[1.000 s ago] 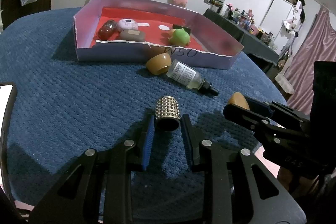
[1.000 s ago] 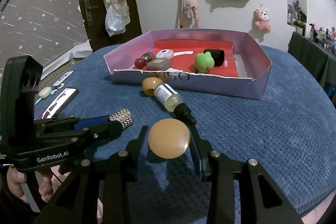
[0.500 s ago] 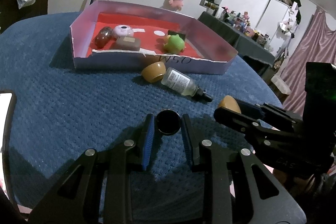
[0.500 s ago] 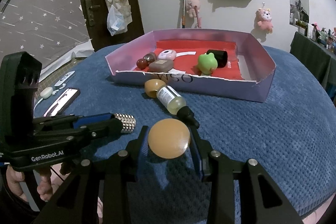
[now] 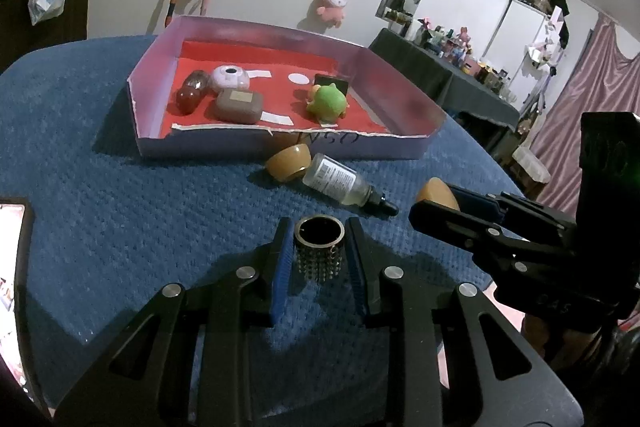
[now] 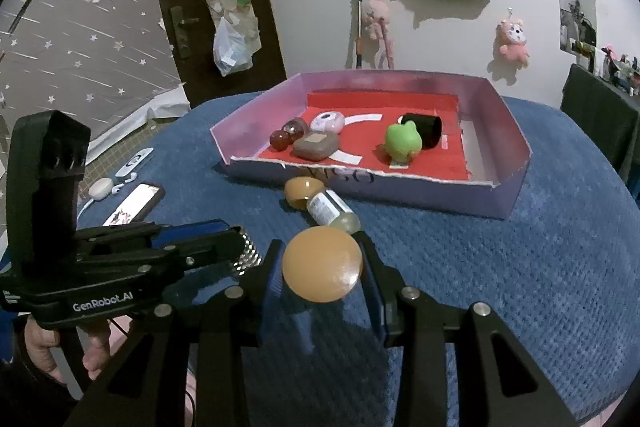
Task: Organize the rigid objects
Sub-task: 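Lift and carry the tan sponge and silver mesh cylinder over the pink box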
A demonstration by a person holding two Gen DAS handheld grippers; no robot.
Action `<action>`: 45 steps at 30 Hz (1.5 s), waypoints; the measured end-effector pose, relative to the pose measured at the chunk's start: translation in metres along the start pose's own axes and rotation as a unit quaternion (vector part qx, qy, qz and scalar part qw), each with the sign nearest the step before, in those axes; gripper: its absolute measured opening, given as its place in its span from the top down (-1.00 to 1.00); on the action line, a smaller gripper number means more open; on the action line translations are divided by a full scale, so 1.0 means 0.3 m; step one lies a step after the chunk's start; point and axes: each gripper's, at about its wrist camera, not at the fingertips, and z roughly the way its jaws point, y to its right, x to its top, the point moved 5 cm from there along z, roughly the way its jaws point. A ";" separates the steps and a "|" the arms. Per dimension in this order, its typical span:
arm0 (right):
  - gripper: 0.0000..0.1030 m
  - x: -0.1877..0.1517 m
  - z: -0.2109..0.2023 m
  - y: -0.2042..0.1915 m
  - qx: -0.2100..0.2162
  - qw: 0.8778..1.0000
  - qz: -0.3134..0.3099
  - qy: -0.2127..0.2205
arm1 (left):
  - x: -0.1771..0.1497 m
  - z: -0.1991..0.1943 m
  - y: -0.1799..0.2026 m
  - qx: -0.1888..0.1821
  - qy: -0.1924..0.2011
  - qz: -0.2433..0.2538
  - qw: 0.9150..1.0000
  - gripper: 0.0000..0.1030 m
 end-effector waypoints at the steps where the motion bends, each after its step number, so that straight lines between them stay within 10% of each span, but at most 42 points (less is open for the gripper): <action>1: 0.23 0.006 -0.001 -0.002 0.000 1.000 -0.002 0.001 | 0.004 0.000 0.000 0.000 0.000 0.000 1.000 0.53; 45: 0.23 0.175 -0.001 0.049 0.035 0.999 -0.011 0.005 | 0.208 0.019 0.002 -0.008 0.015 0.010 1.000 0.53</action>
